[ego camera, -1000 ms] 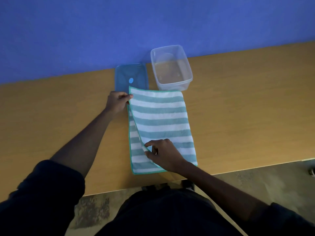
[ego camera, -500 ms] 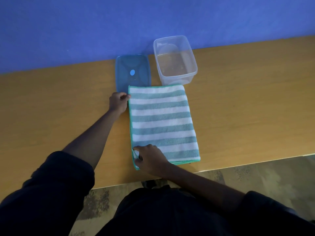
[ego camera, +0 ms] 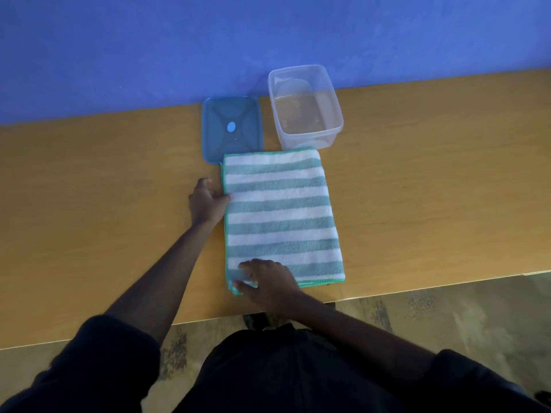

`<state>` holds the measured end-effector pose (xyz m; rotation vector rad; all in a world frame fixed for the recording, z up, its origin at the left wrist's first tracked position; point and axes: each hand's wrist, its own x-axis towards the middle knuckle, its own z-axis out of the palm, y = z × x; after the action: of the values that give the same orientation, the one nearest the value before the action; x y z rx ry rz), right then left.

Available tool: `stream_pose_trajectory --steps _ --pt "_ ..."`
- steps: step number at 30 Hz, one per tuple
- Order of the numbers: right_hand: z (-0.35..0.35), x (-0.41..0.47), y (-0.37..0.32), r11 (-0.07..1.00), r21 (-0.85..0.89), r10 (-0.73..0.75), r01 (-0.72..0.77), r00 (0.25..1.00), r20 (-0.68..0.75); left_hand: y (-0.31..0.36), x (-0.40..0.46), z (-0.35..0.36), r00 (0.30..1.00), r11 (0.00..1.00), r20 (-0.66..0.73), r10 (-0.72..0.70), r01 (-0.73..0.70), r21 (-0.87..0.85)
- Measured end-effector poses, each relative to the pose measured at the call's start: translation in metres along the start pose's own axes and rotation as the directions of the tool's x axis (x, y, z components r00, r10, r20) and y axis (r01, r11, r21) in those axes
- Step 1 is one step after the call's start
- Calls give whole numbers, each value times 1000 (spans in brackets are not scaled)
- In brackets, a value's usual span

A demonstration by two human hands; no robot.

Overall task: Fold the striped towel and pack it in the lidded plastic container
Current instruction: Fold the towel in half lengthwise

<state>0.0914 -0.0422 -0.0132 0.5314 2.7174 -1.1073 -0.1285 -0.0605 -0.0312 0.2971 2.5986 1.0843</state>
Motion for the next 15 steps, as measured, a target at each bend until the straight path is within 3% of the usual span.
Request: stream_pose_trajectory --steps 9,15 --pt "-38 -27 62 994 0 109 -112 969 -223 -23 -68 -23 985 999 171 -18 13 35" --pt "-65 -39 99 964 -10 246 -265 907 -342 -29 -105 -26 979 997 187 -78 80 -4"
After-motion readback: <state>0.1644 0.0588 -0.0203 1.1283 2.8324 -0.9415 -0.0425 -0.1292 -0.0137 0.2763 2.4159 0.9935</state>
